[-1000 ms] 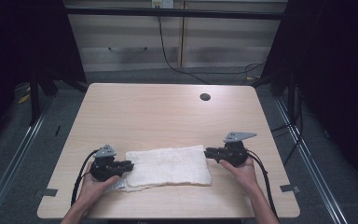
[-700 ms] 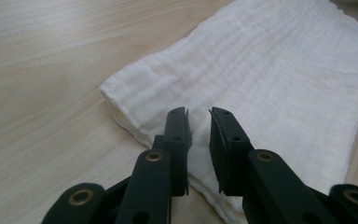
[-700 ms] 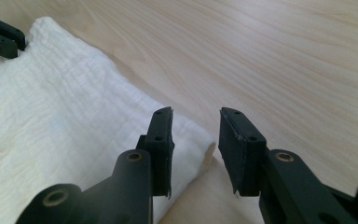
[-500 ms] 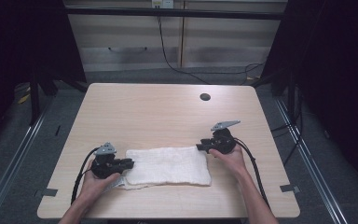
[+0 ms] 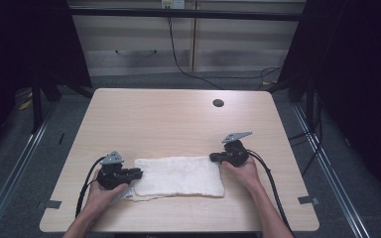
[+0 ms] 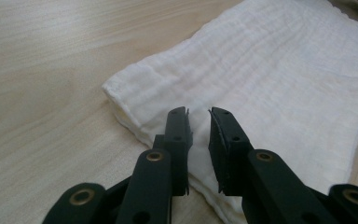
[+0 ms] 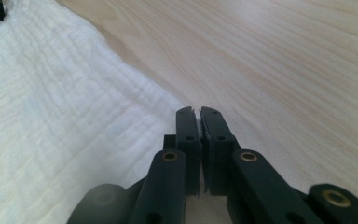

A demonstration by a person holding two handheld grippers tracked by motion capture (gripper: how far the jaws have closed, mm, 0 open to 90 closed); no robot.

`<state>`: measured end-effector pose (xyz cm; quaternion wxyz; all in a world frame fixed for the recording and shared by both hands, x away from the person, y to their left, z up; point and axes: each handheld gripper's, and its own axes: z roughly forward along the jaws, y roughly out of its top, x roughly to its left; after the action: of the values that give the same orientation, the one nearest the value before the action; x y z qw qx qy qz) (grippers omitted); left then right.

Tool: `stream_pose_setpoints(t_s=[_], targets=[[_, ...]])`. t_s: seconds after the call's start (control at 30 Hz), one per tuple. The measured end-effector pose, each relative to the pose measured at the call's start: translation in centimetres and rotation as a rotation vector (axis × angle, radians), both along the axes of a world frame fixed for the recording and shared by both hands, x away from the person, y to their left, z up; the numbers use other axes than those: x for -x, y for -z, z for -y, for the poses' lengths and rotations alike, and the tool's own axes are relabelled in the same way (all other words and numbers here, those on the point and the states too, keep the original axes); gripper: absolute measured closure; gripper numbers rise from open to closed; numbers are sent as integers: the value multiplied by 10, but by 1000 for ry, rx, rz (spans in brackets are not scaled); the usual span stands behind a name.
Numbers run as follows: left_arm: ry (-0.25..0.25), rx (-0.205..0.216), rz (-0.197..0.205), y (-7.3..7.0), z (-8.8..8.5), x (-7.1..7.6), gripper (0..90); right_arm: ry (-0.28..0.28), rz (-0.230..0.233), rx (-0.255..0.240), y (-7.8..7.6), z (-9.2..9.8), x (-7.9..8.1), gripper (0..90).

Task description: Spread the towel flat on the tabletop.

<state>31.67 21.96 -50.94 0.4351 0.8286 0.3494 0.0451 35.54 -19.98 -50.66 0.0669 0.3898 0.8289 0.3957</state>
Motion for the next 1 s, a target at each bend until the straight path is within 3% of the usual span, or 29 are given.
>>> stream_pose_setpoints(t_s=[0.17, 0.4, 0.47, 0.6, 0.73, 0.83, 0.87, 0.9, 1.0], targets=[[-4, -9, 4, -1, 1, 3, 762, 8, 4, -10, 0, 5, 6, 880], [42, -47, 9, -4, 9, 14, 743, 29, 18, -17, -3, 19, 21, 881], [53, -33, -10, -5, 11, 16, 728, 23, 20, -18, -2, 21, 25, 881], [67, 5, -9, -12, 8, 17, 713, 26, 35, -22, -3, 25, 33, 881], [50, 26, 14, -27, 4, 10, 702, 36, 37, -21, -4, 31, 36, 881], [41, 42, 16, -32, 4, -3, 680, 39, 41, -28, -2, 33, 36, 881], [47, 28, 10, -32, 6, -9, 667, 41, 37, -27, -2, 32, 36, 881], [36, -11, 25, -32, 8, -15, 653, 38, 38, -24, -1, 32, 36, 881], [16, 16, 15, -30, 8, -28, 650, 40, 35, -18, -1, 30, 36, 881]])
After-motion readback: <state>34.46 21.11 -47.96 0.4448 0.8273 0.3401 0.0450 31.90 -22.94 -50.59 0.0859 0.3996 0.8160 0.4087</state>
